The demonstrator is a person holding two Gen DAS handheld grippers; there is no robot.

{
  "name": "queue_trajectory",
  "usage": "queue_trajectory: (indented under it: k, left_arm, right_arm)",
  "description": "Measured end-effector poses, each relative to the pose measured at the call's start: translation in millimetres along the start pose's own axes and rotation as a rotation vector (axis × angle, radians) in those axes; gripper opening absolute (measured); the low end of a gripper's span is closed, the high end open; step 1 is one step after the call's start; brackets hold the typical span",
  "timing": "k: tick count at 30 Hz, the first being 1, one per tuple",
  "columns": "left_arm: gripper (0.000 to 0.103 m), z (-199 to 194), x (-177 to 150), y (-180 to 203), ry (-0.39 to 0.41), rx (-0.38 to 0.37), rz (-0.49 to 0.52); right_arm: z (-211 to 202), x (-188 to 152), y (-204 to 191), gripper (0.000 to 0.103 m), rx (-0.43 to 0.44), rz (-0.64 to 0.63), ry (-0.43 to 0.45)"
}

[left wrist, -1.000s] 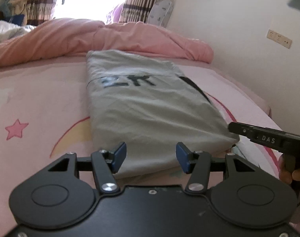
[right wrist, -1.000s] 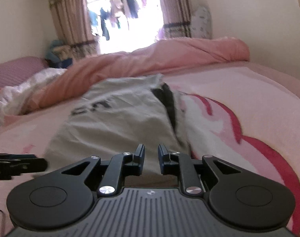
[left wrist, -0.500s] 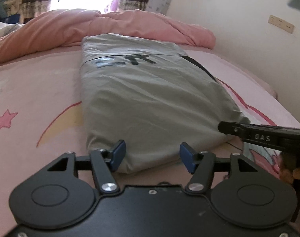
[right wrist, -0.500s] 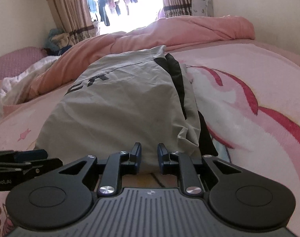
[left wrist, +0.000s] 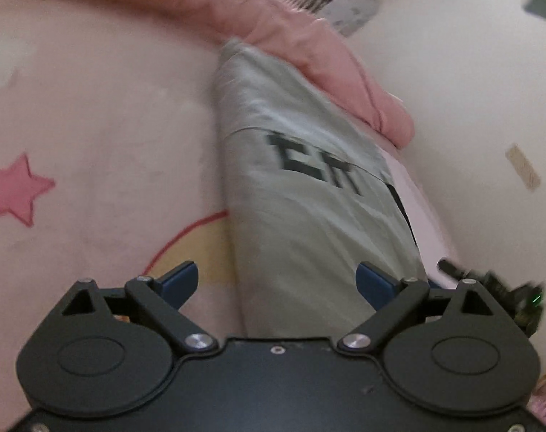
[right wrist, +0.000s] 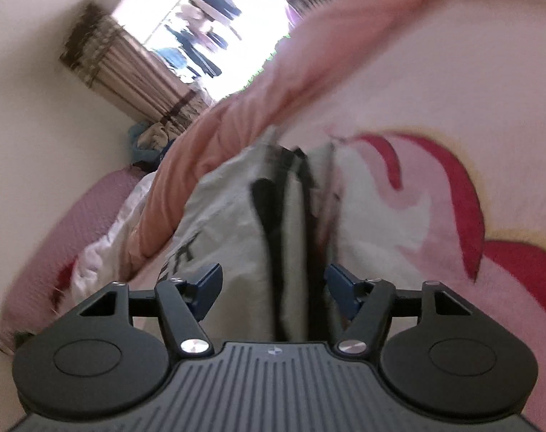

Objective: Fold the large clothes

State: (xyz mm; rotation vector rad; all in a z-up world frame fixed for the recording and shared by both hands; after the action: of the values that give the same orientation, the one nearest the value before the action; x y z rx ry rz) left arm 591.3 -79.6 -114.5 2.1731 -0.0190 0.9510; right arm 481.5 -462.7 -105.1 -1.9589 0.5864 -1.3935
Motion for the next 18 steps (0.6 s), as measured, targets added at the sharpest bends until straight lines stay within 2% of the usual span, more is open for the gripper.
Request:
queue_trajectory:
  k: [3,9,12,15,18]
  left_arm:
    - [0.096,14,6,-9,-0.019,-0.032,-0.043]
    - [0.096,41,22,-15,-0.065,-0.14,-0.127]
    - [0.096,54,26,-6,-0.084,-0.162,-0.098]
    - [0.102,65,30,2,-0.096,-0.176,-0.069]
    - [0.102,79,36,8,-0.097,-0.18,-0.064]
  right_arm:
    - [17,0,12,0.077,0.049,0.064,-0.042]
    - [48,2,8,0.074,0.15,0.104,-0.095]
    - [60,6,6,0.075,0.18,0.117,-0.105]
    - [70,10,4,0.077,0.205,0.116,-0.12]
    - [77,13,2,0.079,0.236,0.121,-0.125]
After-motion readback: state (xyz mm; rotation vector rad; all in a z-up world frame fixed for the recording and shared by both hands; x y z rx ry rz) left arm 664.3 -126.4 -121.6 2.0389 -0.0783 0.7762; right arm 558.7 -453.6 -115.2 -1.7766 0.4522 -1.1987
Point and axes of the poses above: each gripper's, at about its wrist camera, not at the fingertips, and z roughly the way its jaws point, y to its right, x to its top, the point moved 5 cm from there along z, roughly the way its jaws point, and after that the axes turned 11 degrees about y, right-handed, at the moved point
